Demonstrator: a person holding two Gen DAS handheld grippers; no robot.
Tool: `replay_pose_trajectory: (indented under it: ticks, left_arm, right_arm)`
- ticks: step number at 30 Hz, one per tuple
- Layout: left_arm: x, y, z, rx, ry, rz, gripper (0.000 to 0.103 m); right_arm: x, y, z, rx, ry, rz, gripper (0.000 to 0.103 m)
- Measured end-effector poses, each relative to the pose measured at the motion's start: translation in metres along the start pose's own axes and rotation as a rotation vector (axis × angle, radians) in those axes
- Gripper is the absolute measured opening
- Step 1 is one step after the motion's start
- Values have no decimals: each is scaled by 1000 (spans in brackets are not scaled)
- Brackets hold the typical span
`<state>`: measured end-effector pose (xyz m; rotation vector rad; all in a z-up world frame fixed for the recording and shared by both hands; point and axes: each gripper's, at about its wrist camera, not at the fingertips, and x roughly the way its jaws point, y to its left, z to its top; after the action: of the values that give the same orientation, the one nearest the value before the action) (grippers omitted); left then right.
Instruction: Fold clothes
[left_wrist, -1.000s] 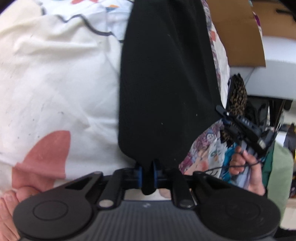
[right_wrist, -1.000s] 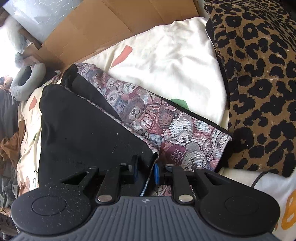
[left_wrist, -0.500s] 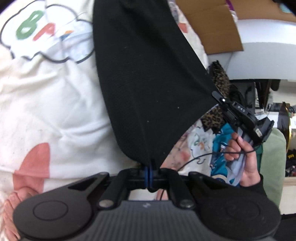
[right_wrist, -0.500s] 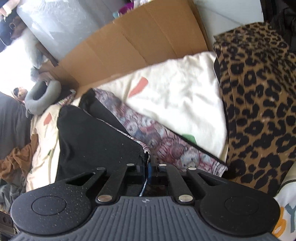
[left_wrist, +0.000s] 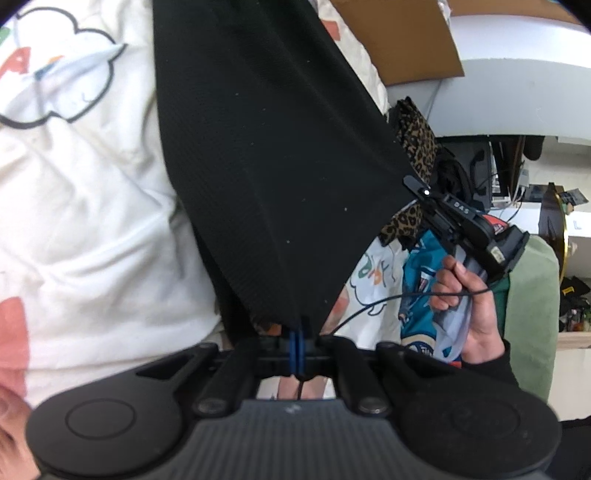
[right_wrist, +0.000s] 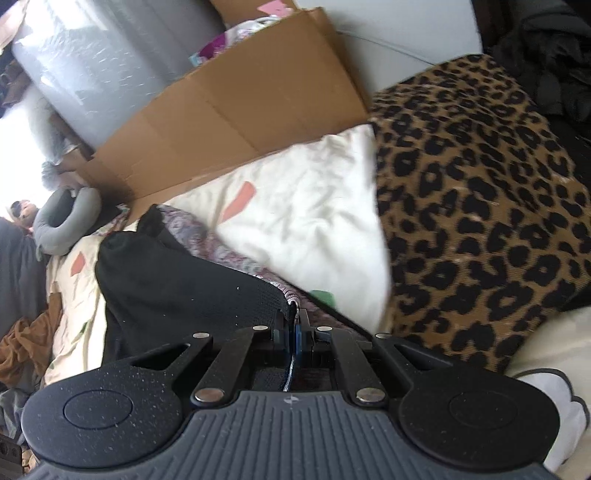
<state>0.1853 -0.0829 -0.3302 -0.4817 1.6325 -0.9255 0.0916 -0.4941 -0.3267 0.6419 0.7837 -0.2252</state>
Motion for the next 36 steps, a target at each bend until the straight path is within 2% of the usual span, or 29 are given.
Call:
replay_pose_trajectory:
  ticks: [12,18,23,24,25,28,31,33,36]
  left_arm:
    - [21,21,-2,-1,42,84,2]
    - [21,17,-2,7,43,81,2]
    - [35,21,-2,3,54,115,2]
    - [36,23,-2,-1,55,126,2]
    - [36,23,-2,2,55,134,2]
    - [33,11,-3,78,56,169,8]
    - [23,3,1,104,69,201,13]
    - [12,-1,7,104,65,233,18]
    - [-4,-7,24,111,39,264,18]
  right_arm:
    - [29,-34,-17,52,69,-52,1]
    - [28,-37,-17,52,70,-57,1]
    - [37,-46,-20,77,100,-66,1]
    - [40,-49,-21,92,109,-65,2]
    - [40,-50,-21,104,112,-65,8]
    - [37,-53,-20,133,114,-68,10]
    - [28,-49,-18,114,99,-81,15]
    - [20,-47,-17,105,76,-100,19]
    - [9,-48,-17,110,51,-126,25]
